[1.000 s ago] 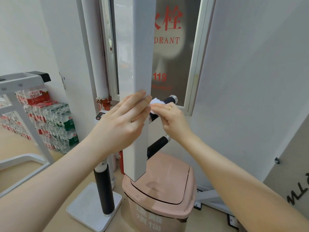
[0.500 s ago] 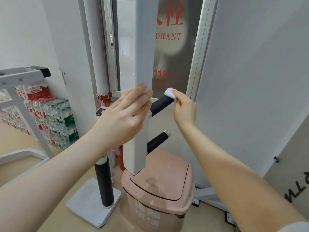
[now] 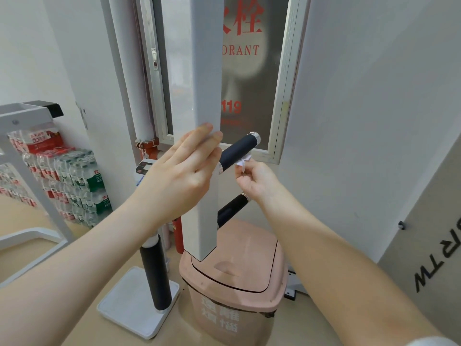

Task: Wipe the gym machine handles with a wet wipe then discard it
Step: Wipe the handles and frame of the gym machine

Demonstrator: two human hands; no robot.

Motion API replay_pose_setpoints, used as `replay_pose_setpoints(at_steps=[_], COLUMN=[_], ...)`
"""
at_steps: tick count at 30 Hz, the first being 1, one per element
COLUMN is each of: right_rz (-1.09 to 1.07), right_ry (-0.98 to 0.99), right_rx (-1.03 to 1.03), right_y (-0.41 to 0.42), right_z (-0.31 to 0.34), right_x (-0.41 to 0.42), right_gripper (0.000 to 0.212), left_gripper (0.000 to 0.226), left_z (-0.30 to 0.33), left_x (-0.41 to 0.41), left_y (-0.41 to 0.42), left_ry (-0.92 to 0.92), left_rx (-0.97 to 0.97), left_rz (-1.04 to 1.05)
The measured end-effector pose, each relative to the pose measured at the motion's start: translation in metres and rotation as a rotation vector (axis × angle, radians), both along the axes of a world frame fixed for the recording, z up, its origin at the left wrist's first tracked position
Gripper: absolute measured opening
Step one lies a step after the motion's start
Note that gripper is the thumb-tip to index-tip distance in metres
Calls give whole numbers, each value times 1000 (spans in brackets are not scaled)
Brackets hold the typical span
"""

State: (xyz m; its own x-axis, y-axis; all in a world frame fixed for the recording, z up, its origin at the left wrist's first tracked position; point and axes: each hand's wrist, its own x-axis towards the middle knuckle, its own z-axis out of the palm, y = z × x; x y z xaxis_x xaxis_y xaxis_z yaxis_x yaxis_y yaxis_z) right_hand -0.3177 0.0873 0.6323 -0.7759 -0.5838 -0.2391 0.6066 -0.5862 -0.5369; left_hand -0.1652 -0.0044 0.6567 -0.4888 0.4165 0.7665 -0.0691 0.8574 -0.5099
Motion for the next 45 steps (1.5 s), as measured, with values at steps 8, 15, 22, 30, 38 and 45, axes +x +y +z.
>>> replay_pose_setpoints(at_steps=[8, 15, 22, 30, 38, 45], right_rz=[208, 209, -495, -709, -798, -676], right_ry=[129, 306, 1000, 1688, 1762, 1956], right_rx=[103, 273, 642, 943, 958, 846], right_y=[4, 4, 4, -3, 6, 0], right_z=[-3, -16, -5, -6, -13, -19], right_x=[23, 35, 14, -22, -26, -10], right_gripper=[30, 37, 31, 44, 53, 48], left_gripper=[23, 23, 23, 25, 23, 23], left_z=[0, -1, -2, 0, -1, -1], left_x=[1, -1, 0, 1, -1, -1], left_y=[1, 0, 0, 1, 0, -1], left_ry=[-20, -5, 1, -4, 12, 6], left_rx=[12, 17, 26, 11, -3, 5], left_rz=[6, -14, 1, 7, 15, 14])
